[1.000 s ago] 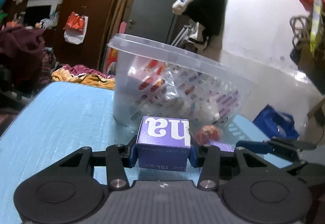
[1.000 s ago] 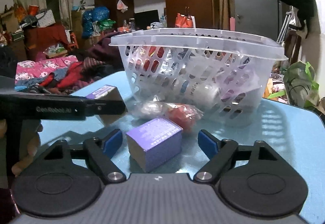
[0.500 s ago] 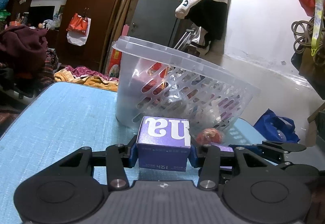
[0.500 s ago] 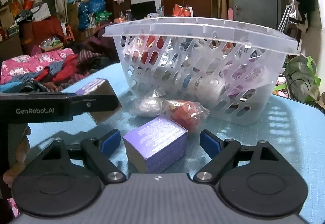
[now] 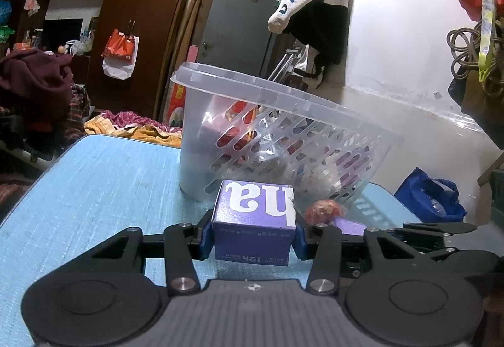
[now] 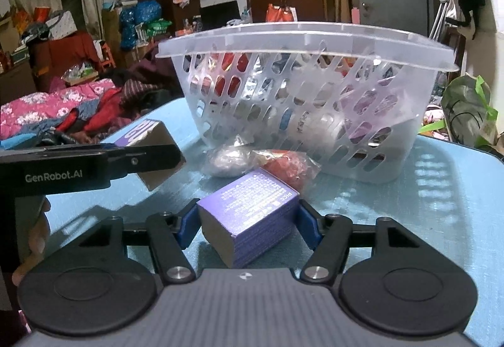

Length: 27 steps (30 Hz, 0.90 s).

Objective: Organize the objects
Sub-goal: 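Grasp the purple 'ha' box with the left tool while the right tool grasps a purple box, then carry both purple boxes into the basket and open both tools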

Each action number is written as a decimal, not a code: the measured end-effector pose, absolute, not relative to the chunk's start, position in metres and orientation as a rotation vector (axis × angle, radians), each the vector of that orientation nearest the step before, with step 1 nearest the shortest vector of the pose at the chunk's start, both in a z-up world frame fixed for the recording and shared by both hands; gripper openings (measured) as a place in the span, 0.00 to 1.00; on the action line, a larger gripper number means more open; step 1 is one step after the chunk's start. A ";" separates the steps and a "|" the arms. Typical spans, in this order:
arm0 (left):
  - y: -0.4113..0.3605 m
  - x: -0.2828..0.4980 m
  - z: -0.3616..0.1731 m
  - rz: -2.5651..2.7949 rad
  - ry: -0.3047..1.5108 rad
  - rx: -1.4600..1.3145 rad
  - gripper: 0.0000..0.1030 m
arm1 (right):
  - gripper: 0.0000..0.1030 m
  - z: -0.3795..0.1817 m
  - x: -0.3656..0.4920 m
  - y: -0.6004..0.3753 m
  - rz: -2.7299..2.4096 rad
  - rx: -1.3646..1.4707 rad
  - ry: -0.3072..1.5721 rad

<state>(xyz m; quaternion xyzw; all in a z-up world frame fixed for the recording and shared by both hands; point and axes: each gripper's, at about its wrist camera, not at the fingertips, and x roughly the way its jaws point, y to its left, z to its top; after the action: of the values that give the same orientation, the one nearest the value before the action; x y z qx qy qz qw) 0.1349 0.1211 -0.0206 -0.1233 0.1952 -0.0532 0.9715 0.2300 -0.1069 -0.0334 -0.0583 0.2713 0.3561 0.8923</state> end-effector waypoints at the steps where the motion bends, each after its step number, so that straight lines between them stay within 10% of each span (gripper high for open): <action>1: 0.121 0.135 -0.020 -0.110 0.393 -0.249 0.49 | 0.65 -0.033 0.229 -0.109 0.742 -0.123 0.558; 24: 0.106 0.229 0.101 -0.094 0.284 -0.209 0.57 | 0.66 0.075 0.294 -0.117 0.611 -0.142 0.138; 27: 0.102 0.254 0.091 -0.029 0.341 -0.167 0.77 | 0.94 0.063 0.301 -0.109 0.574 -0.158 0.148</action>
<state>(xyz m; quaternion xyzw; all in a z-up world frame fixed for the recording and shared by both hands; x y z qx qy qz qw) 0.2545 0.1015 0.0914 -0.0831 0.1693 -0.0143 0.9819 0.3012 -0.1091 0.0633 -0.0780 0.0727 0.2823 0.9534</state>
